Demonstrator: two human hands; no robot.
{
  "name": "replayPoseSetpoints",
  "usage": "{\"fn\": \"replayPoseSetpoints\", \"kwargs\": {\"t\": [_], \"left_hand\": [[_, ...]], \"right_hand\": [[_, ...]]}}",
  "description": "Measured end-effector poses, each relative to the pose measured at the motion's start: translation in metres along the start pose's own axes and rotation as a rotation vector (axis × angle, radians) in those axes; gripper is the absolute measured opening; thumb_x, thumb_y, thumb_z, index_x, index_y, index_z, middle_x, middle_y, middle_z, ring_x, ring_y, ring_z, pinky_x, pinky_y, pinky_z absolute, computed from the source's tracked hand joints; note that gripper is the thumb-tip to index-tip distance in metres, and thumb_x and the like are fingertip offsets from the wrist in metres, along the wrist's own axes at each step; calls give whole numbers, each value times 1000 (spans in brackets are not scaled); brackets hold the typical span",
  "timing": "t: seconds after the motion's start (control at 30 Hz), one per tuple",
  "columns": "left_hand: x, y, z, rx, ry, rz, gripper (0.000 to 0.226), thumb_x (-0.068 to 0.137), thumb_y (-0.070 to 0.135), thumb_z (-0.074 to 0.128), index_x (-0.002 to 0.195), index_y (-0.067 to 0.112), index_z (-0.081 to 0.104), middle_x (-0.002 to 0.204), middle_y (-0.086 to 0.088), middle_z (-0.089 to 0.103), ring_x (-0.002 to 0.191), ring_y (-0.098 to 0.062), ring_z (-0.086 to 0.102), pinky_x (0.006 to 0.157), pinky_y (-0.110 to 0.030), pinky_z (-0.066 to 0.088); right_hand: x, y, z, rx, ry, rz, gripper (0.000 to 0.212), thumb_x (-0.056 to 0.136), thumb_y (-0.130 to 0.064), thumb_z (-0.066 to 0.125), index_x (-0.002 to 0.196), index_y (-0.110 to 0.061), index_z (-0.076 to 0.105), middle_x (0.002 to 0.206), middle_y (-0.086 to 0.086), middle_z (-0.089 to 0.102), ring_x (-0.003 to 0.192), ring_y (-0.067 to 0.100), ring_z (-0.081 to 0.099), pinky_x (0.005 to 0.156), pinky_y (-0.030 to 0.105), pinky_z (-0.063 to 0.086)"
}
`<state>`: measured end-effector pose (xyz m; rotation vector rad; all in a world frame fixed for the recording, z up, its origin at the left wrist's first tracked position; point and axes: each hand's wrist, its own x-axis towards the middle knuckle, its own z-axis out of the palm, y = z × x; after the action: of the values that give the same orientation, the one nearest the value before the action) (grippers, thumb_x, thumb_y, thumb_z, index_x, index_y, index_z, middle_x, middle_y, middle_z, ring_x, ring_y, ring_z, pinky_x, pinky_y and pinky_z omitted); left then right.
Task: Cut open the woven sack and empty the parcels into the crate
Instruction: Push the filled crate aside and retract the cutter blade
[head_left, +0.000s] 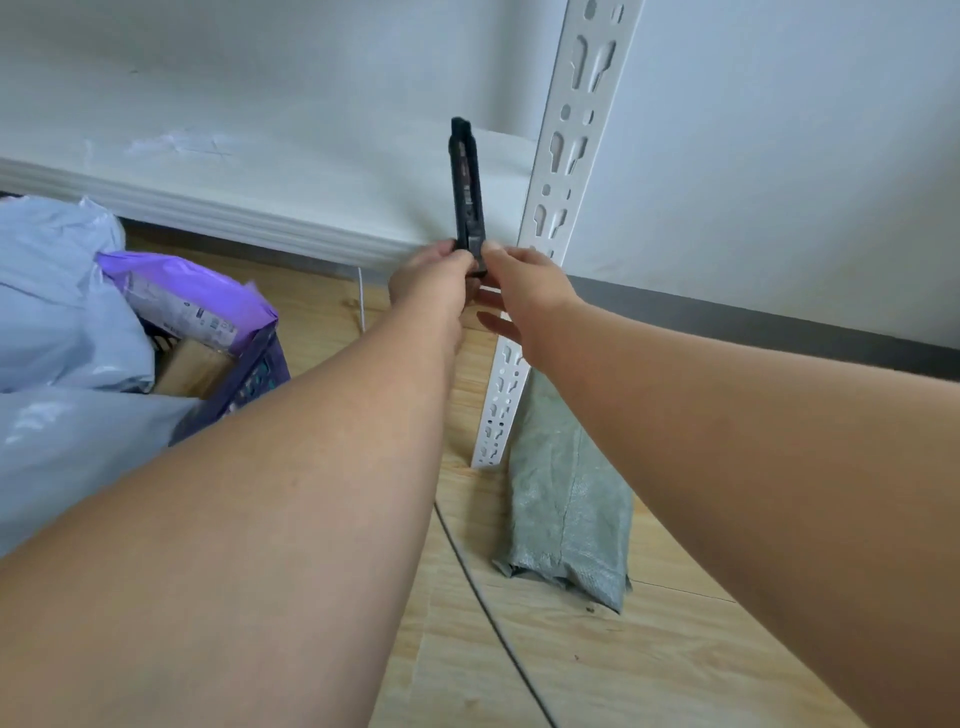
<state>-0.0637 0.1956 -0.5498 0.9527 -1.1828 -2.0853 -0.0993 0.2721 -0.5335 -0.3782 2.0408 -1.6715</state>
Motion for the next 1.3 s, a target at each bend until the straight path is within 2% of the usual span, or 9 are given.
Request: {"fn": "replayPoseSetpoints", "kwargs": {"t": [0.2,0.4,0.53,0.73,0.87,1.0,1.17,1.23,1.3], "left_hand": [[-62,-62,-66,30,-45,-23,32,87,-1,62,118,7,62,107,-15,69,92,-23,68,84,-31,56],[-120,-84,-211,381,1197,-42,51,88,11,60,137,14,44,144,-10,39,124,-30,47,94,-33,41],[-115,-84,-203,427,1038,-73,59,87,9,58,143,14,38,147,-8,34,125,-31,48,98,-37,42],[-66,-58,-94,251,591,4,21,92,18,51,109,16,62,109,-7,68,100,-27,67,85,-40,56],[-74,-66,-36,99,366,-146,21,97,24,50,106,14,66,95,-3,72,73,-11,71,57,-26,58],[-102,-69,-4,172,350,-192,17,96,18,54,102,20,69,102,-5,72,89,-18,69,77,-31,57],[-147,-43,22,163,374,-208,19,96,22,56,107,20,71,105,-5,72,97,-19,69,89,-35,55],[-165,-22,34,159,413,-221,21,95,24,56,108,18,71,103,-6,73,97,-24,69,88,-38,55],[-181,6,42,156,437,-215,20,94,24,56,104,18,72,100,-7,73,97,-28,68,87,-41,54]], "right_hand": [[-17,38,20,-211,-88,-139,14,91,-29,59,100,-19,56,83,0,65,81,22,63,80,37,53],[-79,94,97,-296,-424,-86,18,84,-31,65,94,-20,54,77,4,56,70,24,54,65,35,46],[-96,110,114,-300,-503,-17,28,85,-34,65,104,-16,57,80,6,57,72,26,55,66,40,47],[-51,72,43,-257,-354,-31,20,89,-33,58,104,-19,56,79,2,62,58,18,58,60,32,51],[-32,68,-2,-289,-281,59,32,97,-26,41,124,-22,58,97,4,65,79,24,59,68,35,46],[-49,66,-36,-259,-293,160,34,98,-18,39,121,-28,62,89,1,62,80,22,57,74,36,49],[-85,22,-67,-236,-323,253,21,98,-23,44,103,-38,58,78,-5,62,62,16,57,53,24,48],[-97,-7,-78,-259,-326,302,17,98,-28,47,109,-30,59,77,-4,62,56,14,57,43,17,46],[-111,-36,-84,-261,-346,336,30,97,-31,50,124,-22,56,79,-3,62,63,16,62,57,25,57]]}}
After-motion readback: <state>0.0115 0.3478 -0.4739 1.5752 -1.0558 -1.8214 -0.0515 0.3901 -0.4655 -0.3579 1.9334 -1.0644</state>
